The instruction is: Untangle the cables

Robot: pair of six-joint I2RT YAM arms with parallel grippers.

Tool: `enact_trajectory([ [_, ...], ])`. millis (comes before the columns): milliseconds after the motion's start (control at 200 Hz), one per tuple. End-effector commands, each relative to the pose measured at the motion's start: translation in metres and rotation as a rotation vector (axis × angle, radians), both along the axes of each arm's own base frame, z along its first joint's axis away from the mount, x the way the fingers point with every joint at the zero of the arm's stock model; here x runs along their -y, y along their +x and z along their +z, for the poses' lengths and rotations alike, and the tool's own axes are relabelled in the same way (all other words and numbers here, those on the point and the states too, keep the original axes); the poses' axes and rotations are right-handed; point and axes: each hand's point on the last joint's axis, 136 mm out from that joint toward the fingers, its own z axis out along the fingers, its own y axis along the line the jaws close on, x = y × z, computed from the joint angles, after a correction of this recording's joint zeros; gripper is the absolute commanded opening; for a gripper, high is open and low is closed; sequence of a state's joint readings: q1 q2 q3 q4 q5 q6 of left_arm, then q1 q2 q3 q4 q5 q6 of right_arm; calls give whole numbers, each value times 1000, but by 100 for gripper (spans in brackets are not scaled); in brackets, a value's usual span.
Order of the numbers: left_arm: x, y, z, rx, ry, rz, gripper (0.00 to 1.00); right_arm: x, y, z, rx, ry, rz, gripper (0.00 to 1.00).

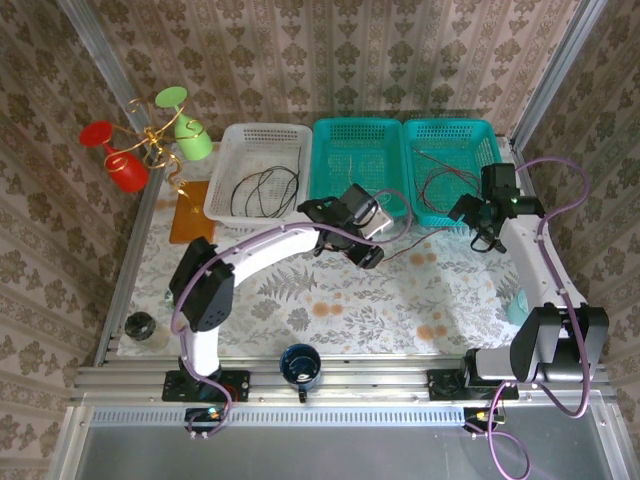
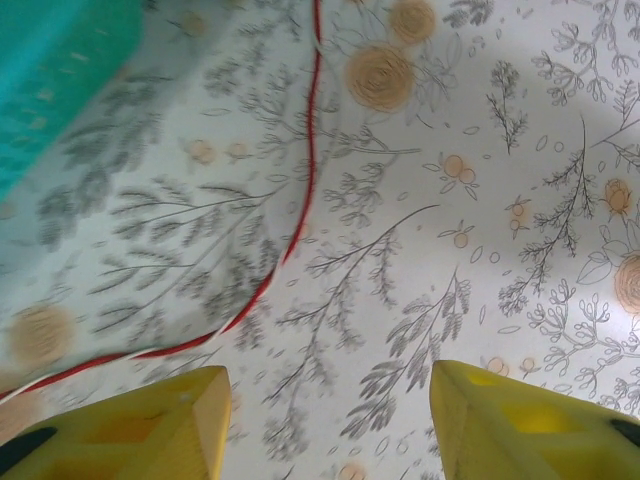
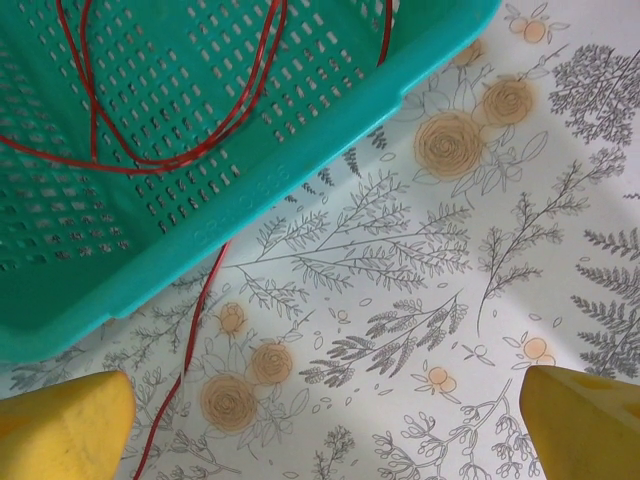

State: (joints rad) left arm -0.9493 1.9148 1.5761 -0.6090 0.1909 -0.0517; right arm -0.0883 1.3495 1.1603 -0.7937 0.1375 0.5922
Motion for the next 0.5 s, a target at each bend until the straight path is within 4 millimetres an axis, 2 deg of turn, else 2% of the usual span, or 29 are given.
enact_trajectory([
  [0,21,-6,-18,-34,-11,-29,55,-1,-1,18,36,9,30,100],
  [140,27,-2,-53,-38,88,-31,51,0,-2,18,36,18,30,100],
  [240,31,3,-68,-16,138,-35,48,1,-3,17,34,20,36,100],
  [495,38,16,-83,18,197,-42,47,4,-3,19,39,27,37,100],
])
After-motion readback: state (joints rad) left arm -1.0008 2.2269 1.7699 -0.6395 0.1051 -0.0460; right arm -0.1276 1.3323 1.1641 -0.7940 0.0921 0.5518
